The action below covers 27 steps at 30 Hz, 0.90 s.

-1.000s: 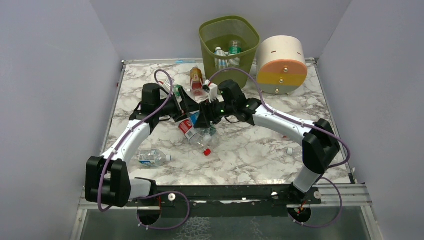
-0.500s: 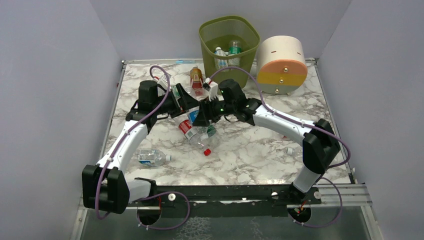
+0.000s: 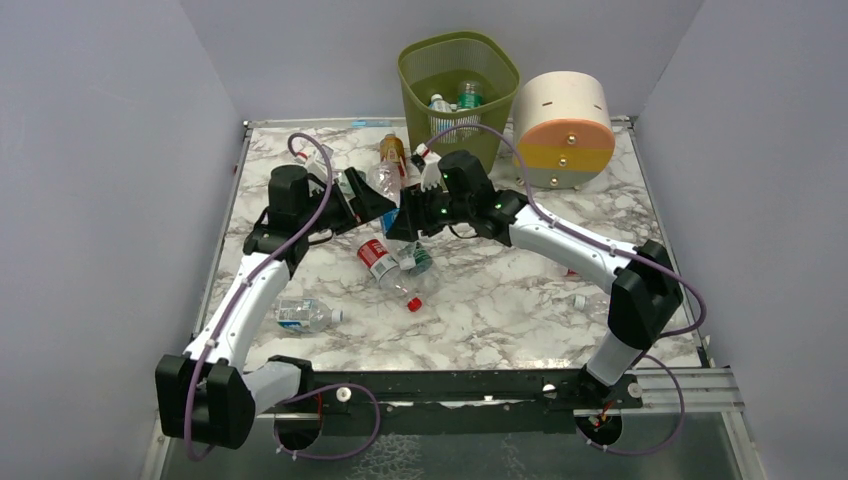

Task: Put the plastic bottles in the bin
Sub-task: Pick up the plastic bottle at the center of the board, then place the plastic bottle in the trash bin.

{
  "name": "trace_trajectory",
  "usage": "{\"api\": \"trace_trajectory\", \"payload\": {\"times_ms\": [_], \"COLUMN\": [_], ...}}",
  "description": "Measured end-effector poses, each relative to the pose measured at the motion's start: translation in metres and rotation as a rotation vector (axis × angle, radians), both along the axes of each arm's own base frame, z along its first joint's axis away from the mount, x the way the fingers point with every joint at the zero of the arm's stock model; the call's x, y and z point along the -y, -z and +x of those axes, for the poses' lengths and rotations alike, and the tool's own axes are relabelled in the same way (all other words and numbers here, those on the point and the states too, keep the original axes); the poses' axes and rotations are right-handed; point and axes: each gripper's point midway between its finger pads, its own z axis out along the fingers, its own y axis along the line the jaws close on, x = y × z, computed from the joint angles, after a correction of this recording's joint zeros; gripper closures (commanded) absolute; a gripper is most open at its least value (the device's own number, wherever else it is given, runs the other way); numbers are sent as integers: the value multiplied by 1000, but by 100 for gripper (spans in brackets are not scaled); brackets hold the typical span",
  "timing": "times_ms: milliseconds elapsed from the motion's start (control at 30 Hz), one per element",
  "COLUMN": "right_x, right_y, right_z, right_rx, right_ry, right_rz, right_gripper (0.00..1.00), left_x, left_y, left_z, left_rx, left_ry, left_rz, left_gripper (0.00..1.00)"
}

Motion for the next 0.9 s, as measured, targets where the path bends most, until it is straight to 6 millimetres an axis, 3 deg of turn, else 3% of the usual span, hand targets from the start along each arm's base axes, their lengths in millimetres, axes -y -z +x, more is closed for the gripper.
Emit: {"api": "trace_trajectory", "payload": {"times_ms": [333, 600, 700, 900], "right_x": [10, 16, 21, 38], "right_y": [-7, -19, -22, -35], "right_z": [14, 27, 32, 56], "right_rx": [14, 39, 42, 58], "right_ry": [75, 103, 116, 169], "right_rz": [-48, -47, -50, -41], "right_gripper": [41, 41, 41, 41], "left_x": [-19, -29, -30, -31], "left_y": [-42, -80, -75, -41], "left_z": [-3, -28, -37, -44], "left_rx": [128, 230, 228, 138], "left_ry": [-96, -127, -127, -124], "left_rz": [43, 34, 35, 51], "left_gripper": [1, 1, 1, 1]}}
